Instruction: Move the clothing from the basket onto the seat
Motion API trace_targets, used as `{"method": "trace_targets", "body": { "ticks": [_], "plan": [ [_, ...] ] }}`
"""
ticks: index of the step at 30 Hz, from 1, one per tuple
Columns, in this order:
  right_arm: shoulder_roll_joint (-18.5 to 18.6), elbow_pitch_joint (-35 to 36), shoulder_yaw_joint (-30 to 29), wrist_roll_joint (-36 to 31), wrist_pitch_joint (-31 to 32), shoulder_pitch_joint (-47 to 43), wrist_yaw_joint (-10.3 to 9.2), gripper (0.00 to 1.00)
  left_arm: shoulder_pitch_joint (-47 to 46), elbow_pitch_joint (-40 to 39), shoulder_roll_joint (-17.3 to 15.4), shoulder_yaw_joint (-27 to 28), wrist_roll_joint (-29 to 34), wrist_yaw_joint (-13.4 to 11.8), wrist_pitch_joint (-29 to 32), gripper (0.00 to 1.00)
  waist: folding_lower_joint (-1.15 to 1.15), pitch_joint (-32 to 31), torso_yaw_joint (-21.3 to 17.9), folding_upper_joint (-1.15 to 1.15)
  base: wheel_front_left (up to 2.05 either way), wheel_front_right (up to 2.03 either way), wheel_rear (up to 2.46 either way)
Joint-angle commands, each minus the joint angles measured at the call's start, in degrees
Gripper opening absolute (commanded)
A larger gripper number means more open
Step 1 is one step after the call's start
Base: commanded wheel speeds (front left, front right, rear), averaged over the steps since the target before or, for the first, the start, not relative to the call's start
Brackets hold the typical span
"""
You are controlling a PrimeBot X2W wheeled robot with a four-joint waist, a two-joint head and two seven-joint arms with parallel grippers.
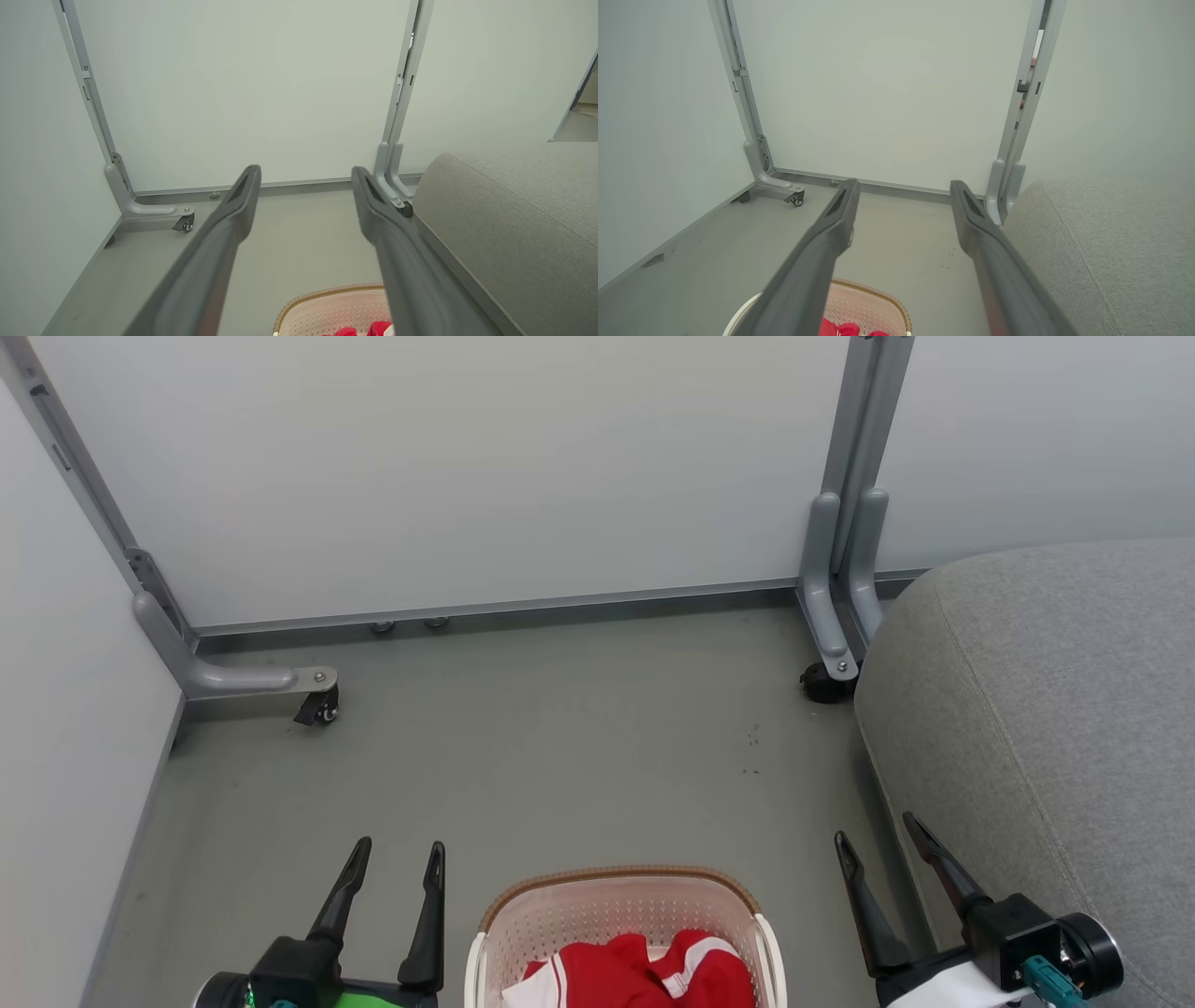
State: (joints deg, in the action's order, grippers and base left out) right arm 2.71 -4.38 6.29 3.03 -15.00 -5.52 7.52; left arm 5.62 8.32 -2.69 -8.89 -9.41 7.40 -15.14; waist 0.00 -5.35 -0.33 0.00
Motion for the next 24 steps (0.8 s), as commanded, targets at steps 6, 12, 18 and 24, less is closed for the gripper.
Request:
{"method": "trace_targets", "body": {
  "ticks": [6,12,18,24],
  "plan": [
    [0.3,0.1,0.1,0.3,-0.3,-0.3,-0.06,1.00,0.4,0.2,-0.4,0.2,0.3,0.2,0.0,1.00,0.00,0.0,-0.2,0.00,0.00,0.00,0.00],
    [0.3,-0.1,0.1,0.4,-0.3,-0.1,-0.06,1.00,0.5,0.3,-0.4,0.1,0.4,0.2,0.0,1.00,0.00,0.1,-0.3,0.00,0.00,0.00,0.00],
    [0.3,-0.1,0.1,0.3,-0.3,-0.2,-0.06,1.00,0.5,0.5,-0.4,0.0,0.3,0.2,0.0,1.00,0.00,0.3,-0.2,0.00,0.00,0.00,0.00],
    [0.3,-0.2,0.0,0.2,-0.3,-0.1,-0.06,1.00,0.5,0.8,-0.4,-0.5,0.2,0.2,0.0,1.00,0.00,0.9,-0.1,0.00,0.00,0.00,0.00]
  ]
}}
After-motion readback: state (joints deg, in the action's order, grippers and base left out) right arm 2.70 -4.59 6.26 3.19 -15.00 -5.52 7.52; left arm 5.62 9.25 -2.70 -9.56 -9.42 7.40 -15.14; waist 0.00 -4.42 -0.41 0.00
